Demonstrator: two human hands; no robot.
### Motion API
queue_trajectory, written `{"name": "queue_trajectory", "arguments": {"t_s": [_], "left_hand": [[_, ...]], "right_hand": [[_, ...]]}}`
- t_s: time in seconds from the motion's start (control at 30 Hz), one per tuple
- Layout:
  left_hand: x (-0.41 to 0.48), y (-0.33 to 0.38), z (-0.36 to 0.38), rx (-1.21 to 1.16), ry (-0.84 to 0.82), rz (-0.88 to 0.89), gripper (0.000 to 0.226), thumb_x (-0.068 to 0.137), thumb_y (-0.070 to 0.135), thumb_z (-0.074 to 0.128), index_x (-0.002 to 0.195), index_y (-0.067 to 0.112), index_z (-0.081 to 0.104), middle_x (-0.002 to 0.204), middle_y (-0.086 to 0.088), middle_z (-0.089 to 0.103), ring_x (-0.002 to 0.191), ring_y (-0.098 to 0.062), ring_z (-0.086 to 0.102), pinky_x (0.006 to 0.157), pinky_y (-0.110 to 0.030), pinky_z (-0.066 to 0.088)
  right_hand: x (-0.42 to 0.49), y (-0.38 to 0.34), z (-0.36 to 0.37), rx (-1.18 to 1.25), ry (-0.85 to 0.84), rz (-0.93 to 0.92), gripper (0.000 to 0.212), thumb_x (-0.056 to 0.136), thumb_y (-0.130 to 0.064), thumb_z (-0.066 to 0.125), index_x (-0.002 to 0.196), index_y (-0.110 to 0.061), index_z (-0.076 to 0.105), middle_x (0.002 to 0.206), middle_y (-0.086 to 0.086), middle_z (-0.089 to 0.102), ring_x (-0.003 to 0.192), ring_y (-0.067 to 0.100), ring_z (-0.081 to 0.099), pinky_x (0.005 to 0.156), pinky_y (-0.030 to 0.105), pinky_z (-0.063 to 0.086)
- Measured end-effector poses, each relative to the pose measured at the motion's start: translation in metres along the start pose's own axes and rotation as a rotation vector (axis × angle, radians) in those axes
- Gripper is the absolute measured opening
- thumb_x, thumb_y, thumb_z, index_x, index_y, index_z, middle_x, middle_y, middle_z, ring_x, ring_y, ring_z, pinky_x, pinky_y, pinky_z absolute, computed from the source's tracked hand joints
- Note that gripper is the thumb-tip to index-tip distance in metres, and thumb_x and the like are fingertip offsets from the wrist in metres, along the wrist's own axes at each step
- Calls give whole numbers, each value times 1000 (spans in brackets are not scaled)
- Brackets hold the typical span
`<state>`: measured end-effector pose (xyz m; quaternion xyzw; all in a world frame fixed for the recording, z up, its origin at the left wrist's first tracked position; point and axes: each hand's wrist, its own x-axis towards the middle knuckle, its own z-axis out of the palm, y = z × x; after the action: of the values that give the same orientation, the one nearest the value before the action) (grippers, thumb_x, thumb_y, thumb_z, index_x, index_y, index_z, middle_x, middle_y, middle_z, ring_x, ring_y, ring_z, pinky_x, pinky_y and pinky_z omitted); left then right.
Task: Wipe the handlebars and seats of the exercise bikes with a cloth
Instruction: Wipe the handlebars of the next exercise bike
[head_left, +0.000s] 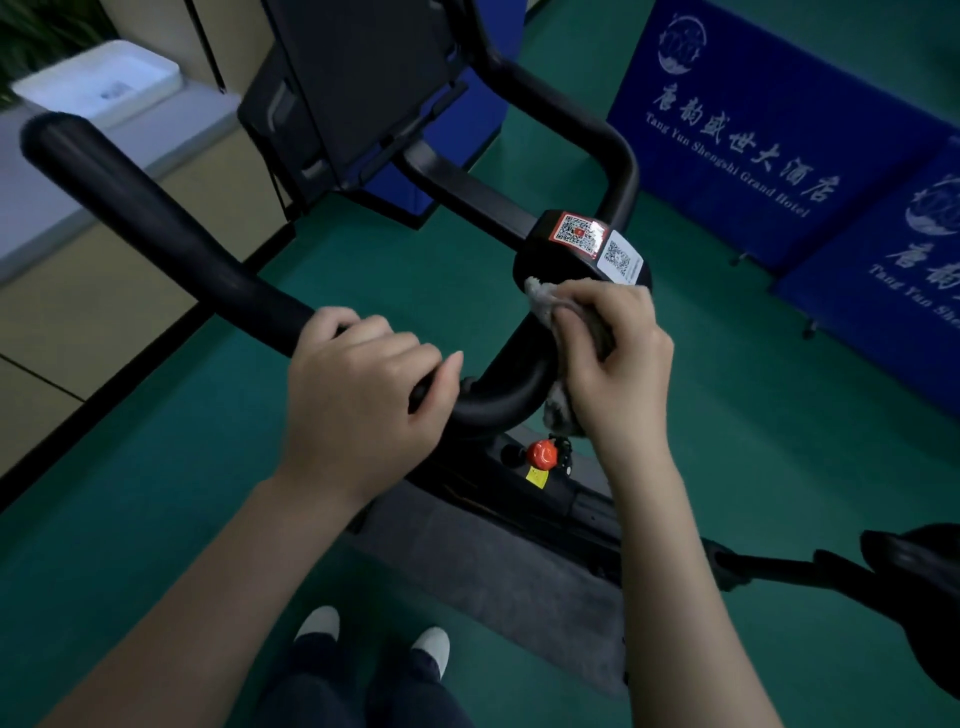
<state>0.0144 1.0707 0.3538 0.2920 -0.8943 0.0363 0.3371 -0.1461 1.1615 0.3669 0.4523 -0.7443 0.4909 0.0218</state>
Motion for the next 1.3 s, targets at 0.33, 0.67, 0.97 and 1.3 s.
{"name": "queue_trajectory", "arguments": {"t_s": [0.33,0.67,0.97,1.3], "left_hand": [[-1,-1,3,-4,5,9,46,95,28,46,51,15,53,46,4,50,51,-19,48,74,-32,34],[-2,-3,4,-26,30,47,43,95,28,47,54,15,52,48,5,49,52,-18,46,74,-32,32],[-2,-3,7,-63,96,59,41,93,23,49,53,15,51,48,4,47,52,-20,46,71,-33,30],[-3,-2,10,-51,133,53,42,93,22,49,52,14,49,46,4,45,50,-19,44,71,-32,29]], "right_hand": [[0,11,6,108,118,59,16,88,-1,62,95,-13,69,92,-24,58,100,19,59,87,14,41],[-21,8,27,325,465,361,12,90,2,59,95,-8,64,93,6,65,92,15,62,87,27,50],[-58,-1,51,420,617,585,7,95,-10,57,97,-16,61,96,4,64,93,18,60,91,43,49],[-18,24,53,815,584,857,6,96,-7,53,95,-13,55,76,5,63,69,18,58,72,35,50]]}}
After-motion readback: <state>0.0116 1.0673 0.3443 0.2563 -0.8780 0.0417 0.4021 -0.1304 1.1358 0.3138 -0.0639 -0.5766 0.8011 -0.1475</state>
